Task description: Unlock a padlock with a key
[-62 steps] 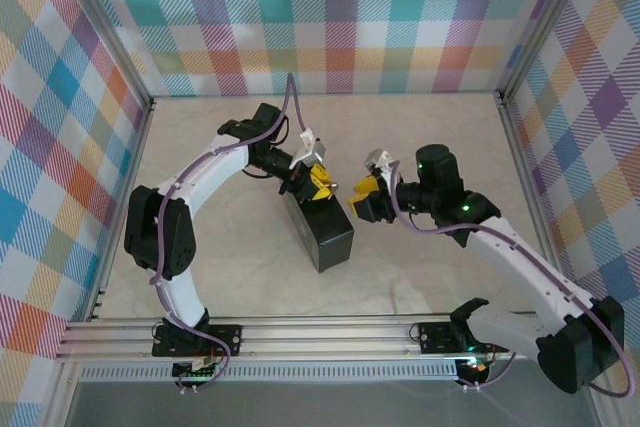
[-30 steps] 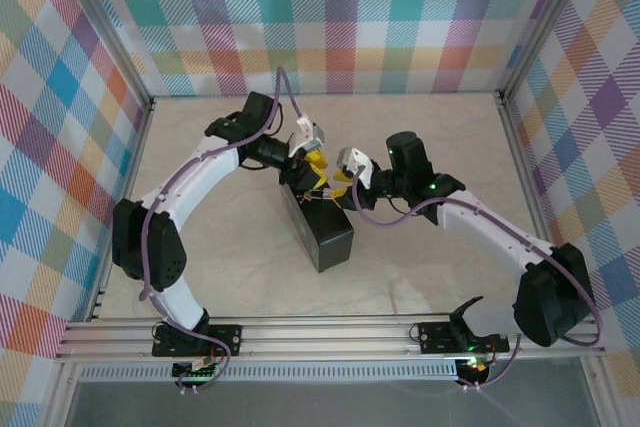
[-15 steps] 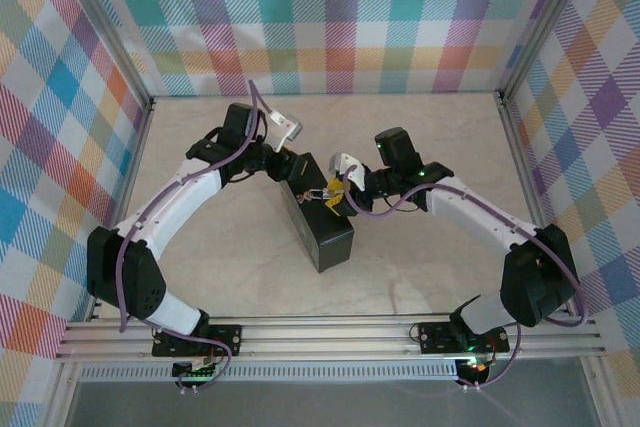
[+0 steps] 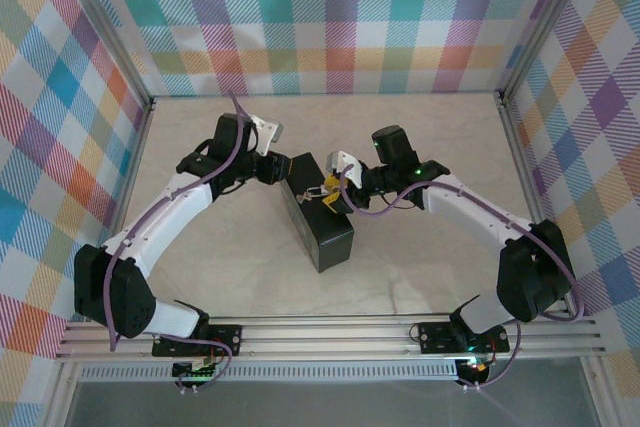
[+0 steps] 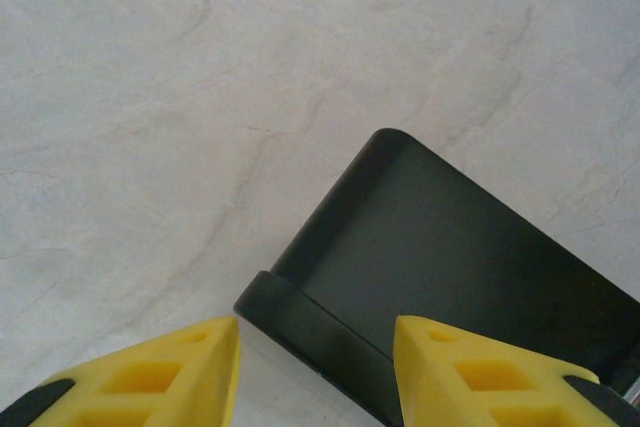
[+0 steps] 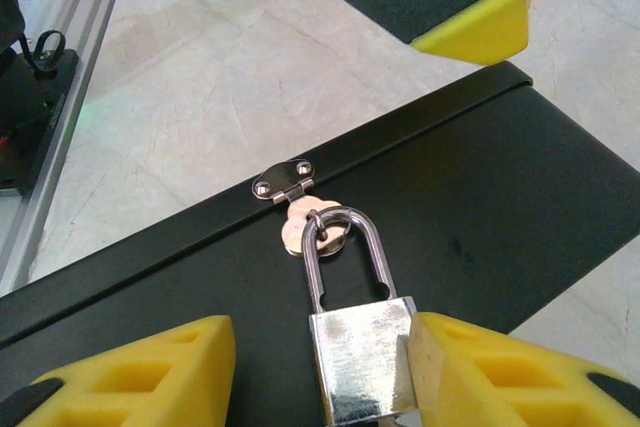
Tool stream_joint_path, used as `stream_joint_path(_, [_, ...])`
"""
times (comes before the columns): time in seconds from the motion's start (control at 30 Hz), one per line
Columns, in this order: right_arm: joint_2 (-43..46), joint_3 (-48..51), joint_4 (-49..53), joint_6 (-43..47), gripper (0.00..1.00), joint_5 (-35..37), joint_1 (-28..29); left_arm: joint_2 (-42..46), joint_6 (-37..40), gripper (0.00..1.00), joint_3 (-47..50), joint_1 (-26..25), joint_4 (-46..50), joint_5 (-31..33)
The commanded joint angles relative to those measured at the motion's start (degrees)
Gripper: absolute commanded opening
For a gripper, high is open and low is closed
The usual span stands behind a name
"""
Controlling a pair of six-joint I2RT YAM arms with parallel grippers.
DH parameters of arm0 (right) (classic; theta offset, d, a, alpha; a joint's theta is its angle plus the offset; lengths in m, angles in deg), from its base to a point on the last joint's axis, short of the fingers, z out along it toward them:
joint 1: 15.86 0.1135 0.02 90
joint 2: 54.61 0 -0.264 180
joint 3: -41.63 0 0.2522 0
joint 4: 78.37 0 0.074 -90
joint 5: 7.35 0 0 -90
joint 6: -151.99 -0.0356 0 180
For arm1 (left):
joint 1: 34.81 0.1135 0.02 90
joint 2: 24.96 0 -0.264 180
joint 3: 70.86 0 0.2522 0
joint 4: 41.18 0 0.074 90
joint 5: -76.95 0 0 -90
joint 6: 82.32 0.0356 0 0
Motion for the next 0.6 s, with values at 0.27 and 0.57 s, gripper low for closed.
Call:
stream_joint_path(0.27, [-1.6, -2.0, 2.2, 4.5, 0.52, 1.4, -0.4, 2.4, -1.2, 0.42, 1.9, 0.3, -0.1, 0.0])
stream_joint_path(0.57, [-2.4, -5.5, 5.9, 8.2, 0.56, -2.3, -2.2, 2.5, -1.2, 0.42, 3.2, 0.3, -0.4, -0.2])
